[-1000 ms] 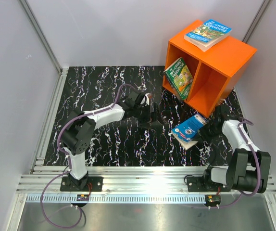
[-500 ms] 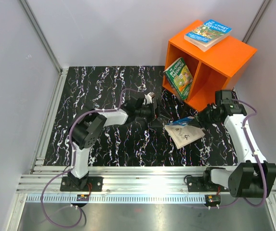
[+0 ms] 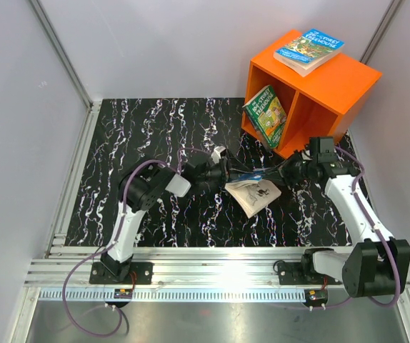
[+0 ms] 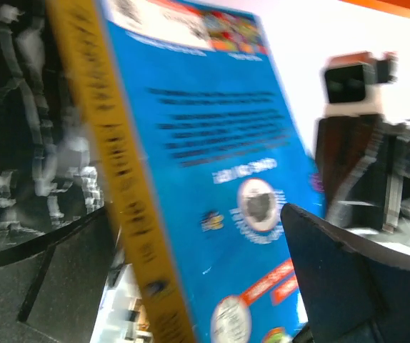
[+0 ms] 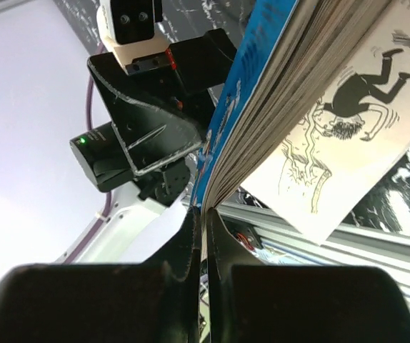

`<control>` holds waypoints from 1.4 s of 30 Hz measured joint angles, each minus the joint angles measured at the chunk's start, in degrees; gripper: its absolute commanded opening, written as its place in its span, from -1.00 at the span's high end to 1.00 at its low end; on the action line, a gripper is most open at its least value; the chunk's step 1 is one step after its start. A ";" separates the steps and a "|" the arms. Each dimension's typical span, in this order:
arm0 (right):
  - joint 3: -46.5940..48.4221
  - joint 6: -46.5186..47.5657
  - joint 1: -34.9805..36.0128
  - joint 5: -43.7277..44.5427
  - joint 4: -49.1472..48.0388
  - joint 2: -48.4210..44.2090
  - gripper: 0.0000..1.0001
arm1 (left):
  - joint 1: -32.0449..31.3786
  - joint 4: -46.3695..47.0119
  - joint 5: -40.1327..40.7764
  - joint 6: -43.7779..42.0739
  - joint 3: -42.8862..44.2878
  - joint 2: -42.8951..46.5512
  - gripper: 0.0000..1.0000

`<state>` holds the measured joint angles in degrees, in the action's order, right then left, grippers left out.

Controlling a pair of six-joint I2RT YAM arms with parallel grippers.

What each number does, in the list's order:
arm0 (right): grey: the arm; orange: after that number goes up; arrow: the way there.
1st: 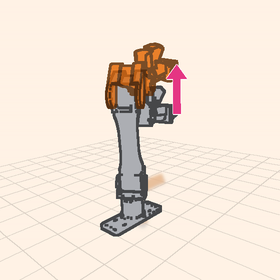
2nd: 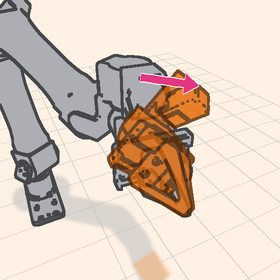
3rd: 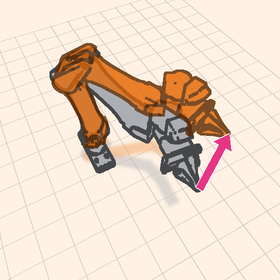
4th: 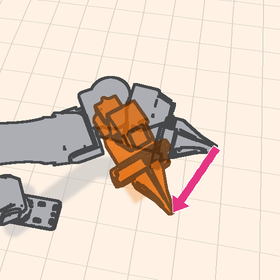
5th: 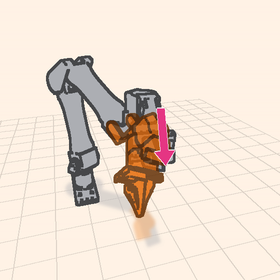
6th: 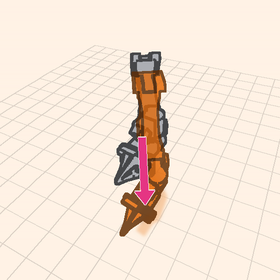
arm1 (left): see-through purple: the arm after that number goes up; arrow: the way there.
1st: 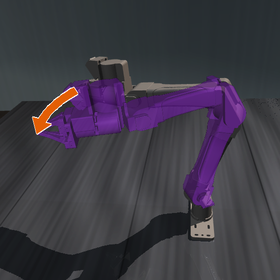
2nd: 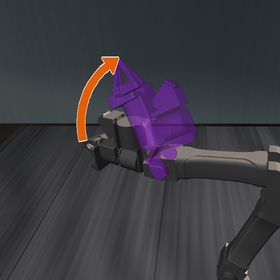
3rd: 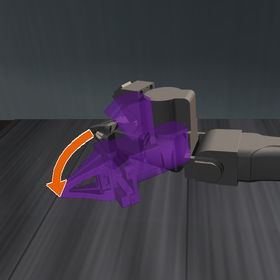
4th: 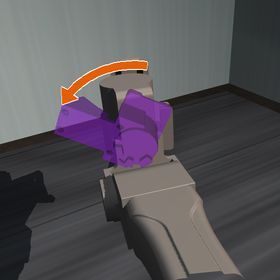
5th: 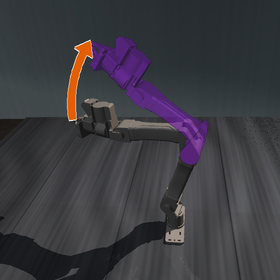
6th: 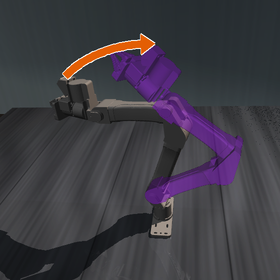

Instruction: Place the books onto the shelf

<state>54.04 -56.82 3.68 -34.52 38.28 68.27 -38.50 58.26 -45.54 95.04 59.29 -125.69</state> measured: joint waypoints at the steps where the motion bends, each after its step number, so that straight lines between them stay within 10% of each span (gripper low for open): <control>1: -0.94 -0.35 0.33 -0.52 -1.57 0.00 1.00 | 0.00 3.19 -0.02 2.01 -0.37 -0.61 -0.90; 5: -3.61 -0.90 1.68 -2.05 -7.91 0.48 1.00 | 0.15 9.99 0.07 8.94 -1.73 -2.54 -0.55; 13: -9.49 -0.02 2.97 -2.80 -12.96 1.01 1.00 | 1.18 12.37 0.66 16.06 -4.57 -4.72 0.96; 17: -10.75 0.96 2.84 -2.51 -13.11 0.66 1.00 | 2.01 12.50 0.28 16.20 -4.57 -4.72 1.00; 21: -10.71 3.23 2.86 -2.56 -10.82 -0.26 -0.25 | 2.08 12.66 -0.59 16.74 -4.50 -4.72 1.00; 25: -7.26 7.08 3.30 -2.58 -3.96 -0.79 -0.72 | 2.36 11.87 -0.90 16.48 -3.72 -4.07 1.00; 42: 2.16 9.94 3.45 -2.62 2.23 -3.85 -0.82 | 6.27 -14.67 -6.45 -8.00 9.38 17.86 1.00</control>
<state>56.21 -46.87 7.14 -37.15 40.51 64.42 -32.23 43.59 -51.99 87.05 68.66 -107.83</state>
